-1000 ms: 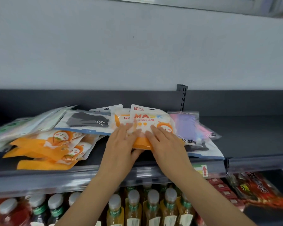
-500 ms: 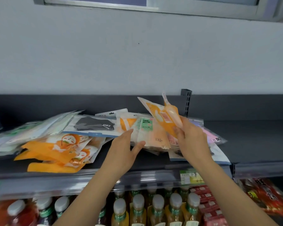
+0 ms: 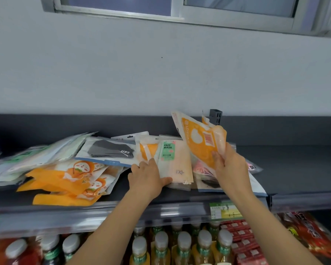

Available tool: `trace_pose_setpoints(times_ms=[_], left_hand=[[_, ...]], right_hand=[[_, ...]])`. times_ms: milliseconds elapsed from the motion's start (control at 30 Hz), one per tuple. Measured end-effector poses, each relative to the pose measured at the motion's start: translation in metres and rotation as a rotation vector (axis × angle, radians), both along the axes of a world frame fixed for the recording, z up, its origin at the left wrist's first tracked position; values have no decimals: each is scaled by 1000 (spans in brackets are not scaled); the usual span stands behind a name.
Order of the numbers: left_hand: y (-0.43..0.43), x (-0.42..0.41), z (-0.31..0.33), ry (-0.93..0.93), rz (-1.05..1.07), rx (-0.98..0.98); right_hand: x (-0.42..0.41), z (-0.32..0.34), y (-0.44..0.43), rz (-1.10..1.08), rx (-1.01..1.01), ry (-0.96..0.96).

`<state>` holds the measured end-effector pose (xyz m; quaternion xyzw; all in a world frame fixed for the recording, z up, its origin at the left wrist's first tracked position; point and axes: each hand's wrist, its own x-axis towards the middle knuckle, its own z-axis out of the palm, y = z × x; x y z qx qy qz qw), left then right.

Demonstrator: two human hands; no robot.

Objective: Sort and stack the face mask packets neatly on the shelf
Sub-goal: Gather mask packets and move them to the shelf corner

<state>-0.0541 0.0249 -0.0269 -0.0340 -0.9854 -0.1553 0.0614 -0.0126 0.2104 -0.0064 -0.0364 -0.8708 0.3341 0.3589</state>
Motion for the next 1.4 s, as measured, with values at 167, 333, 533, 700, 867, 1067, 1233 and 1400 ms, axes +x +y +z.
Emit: trace_pose_setpoints(times_ms=[167, 333, 533, 700, 867, 1067, 1233, 1400], left_hand=[[-6, 1, 2, -39, -5, 333], [-14, 7, 15, 84, -33, 650], [-26, 15, 37, 421, 7, 762], [-36, 13, 31, 530, 4, 756], [-32, 16, 23, 535, 59, 1145], [-14, 24, 30, 554, -46, 1426], [20, 18, 19, 456, -163, 1463], [61, 14, 6, 249, -254, 1440]], right_hand=[[1, 0, -4, 4, 7, 2], [2, -2, -8, 17, 34, 12], [4, -4, -5, 42, -93, 13], [7, -4, -2, 46, -112, 48], [7, -3, 5, 55, -300, 107], [8, 1, 17, 59, -756, 216], [15, -9, 30, 10, -911, 254], [26, -7, 48, -65, -831, 273]])
